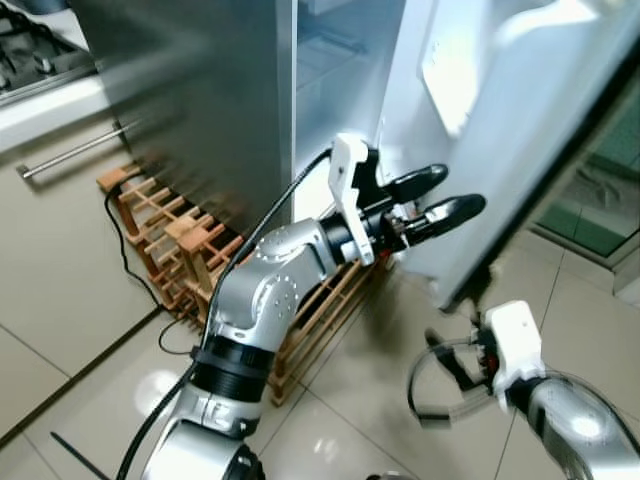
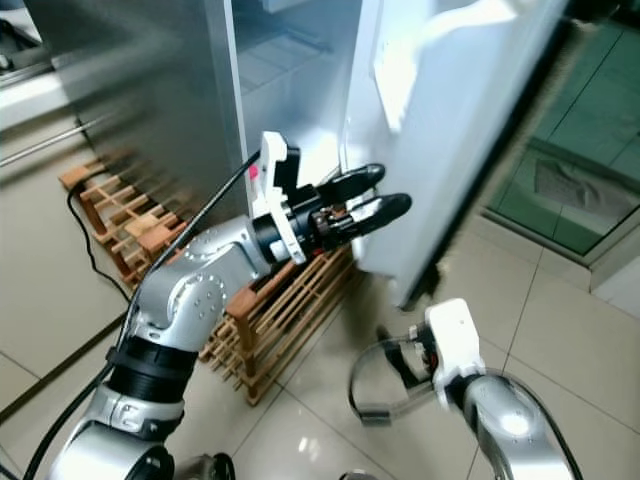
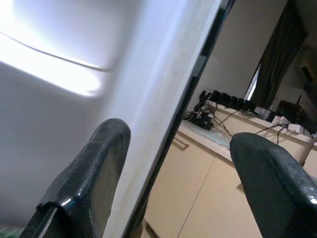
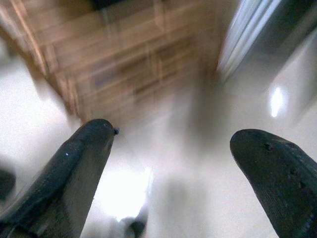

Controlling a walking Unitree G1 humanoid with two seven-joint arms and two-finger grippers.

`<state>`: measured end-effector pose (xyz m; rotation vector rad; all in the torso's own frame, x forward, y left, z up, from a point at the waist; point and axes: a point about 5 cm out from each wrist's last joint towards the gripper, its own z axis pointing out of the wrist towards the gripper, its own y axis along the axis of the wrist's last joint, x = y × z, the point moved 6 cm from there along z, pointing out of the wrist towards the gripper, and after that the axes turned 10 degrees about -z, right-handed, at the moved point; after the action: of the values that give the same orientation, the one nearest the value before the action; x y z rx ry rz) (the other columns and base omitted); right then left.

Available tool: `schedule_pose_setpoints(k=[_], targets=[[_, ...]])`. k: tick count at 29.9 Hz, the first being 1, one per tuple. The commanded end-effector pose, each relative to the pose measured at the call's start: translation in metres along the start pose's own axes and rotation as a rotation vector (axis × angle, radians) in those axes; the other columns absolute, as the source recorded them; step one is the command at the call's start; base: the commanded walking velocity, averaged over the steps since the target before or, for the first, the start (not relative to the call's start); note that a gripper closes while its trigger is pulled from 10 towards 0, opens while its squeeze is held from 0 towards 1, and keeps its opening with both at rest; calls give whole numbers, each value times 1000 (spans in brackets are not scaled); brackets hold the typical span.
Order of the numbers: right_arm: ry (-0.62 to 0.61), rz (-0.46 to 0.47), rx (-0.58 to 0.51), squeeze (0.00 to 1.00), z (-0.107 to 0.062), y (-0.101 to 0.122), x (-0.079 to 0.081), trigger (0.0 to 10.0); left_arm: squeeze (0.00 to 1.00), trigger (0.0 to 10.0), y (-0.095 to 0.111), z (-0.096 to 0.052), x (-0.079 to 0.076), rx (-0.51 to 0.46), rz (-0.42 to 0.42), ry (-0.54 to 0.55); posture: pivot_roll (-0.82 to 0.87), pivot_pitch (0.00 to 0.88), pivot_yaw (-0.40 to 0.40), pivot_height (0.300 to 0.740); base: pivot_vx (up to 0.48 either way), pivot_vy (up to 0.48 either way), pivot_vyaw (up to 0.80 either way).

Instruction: Restocking fridge

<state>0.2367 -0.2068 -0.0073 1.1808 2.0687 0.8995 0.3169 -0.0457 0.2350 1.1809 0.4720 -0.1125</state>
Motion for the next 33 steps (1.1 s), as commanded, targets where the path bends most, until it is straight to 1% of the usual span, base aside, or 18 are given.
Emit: schedule_pose_setpoints(k=[1, 5, 6, 7, 8, 9, 10, 11, 13, 15, 20, 23, 25, 26, 27, 28, 29, 33], targets=[[10, 9, 70, 122, 0, -23, 3, 10000, 0, 10000, 2, 2, -4, 6, -7, -18, -150, 66, -31, 740, 0, 0, 0], [-2, 6, 51, 122, 2, -22, 2, 10000, 0, 10000, 6, -4, 2, -5, 8, 30, -153, 66, -22, 740, 0, 0, 0], [-12, -4, -14, 122, 3, -5, 1, 10000, 0, 10000, 8, -10, 13, -11, 52, 112, -153, 64, -15, 740, 0, 0, 0], [-12, -4, -14, 122, 3, -5, 1, 10000, 0, 10000, 8, -10, 13, -11, 52, 112, -153, 64, -15, 740, 0, 0, 0], [-31, -25, -146, 122, 5, 33, -2, 10000, 0, 10000, 13, -26, 32, -31, 153, 279, -150, 65, -10, 740, 0, 0, 0], [-31, -25, -146, 122, 5, 33, -2, 10000, 0, 10000, 13, -26, 32, -31, 153, 279, -150, 65, -10, 740, 0, 0, 0], [-27, -37, -263, 122, 5, 68, 1, 10000, 0, 10000, 15, -47, 42, -47, 194, 400, -142, 64, -6, 740, 0, 0, 0], [-27, -37, -263, 122, 5, 68, 1, 10000, 0, 10000, 15, -47, 42, -47, 194, 400, -142, 64, -6, 740, 0, 0, 0], [-16, -24, -342, 122, -4, 90, 0, 10000, 0, 10000, 19, -66, 46, -73, 218, 481, -134, 64, -8, 740, 0, 0, 0], [-11, -16, -399, 122, -12, 104, -1, 10000, 0, 10000, 26, -82, 43, -111, 216, 515, -121, 63, -10, 740, 0, 0, 0], [-7, -42, -482, 129, -20, 129, 4, 10000, 0, 10000, 35, -112, 14, -123, 290, 495, -96, 61, -15, 740, 0, 0, 0], [-22, -28, -538, 133, -29, 142, 6, 10000, 0, 10000, 36, -142, 11, -130, 353, 622, -80, 63, -21, 740, 0, 0, 640], [-23, -36, -555, 141, -32, 147, 8, 10000, 0, 10000, 37, -150, 12, -132, 389, 677, -80, 63, -21, 740, 0, 0, 694], [-47, -64, -588, 145, -36, 155, 9, 10000, 0, 10000, 43, -167, 23, -186, 425, 832, -71, 63, -25, 740, 0, 0, 625], [-47, -64, -588, 145, -36, 155, 9, 10000, 0, 10000, 43, -167, 23, -186, 425, 832, -71, 63, -25, 740, 0, 0, 625], [-70, -53, -624, 157, -37, 166, 8, 10000, 0, 10000, 46, -186, 40, -213, 462, 1012, -67, 59, -29, 740, 0, 0, 531], [-86, -39, -646, 161, -36, 174, 5, 10000, 0, 10000, 46, -194, 50, -207, 500, 1110, -67, 54, -33, 740, 0, 0, 538], [-90, -36, -665, 161, -33, 181, 4, 10000, 0, 10000, 39, -198, 61, -197, 481, 1178, -65, 47, -31, 740, 0, 0, 534]])
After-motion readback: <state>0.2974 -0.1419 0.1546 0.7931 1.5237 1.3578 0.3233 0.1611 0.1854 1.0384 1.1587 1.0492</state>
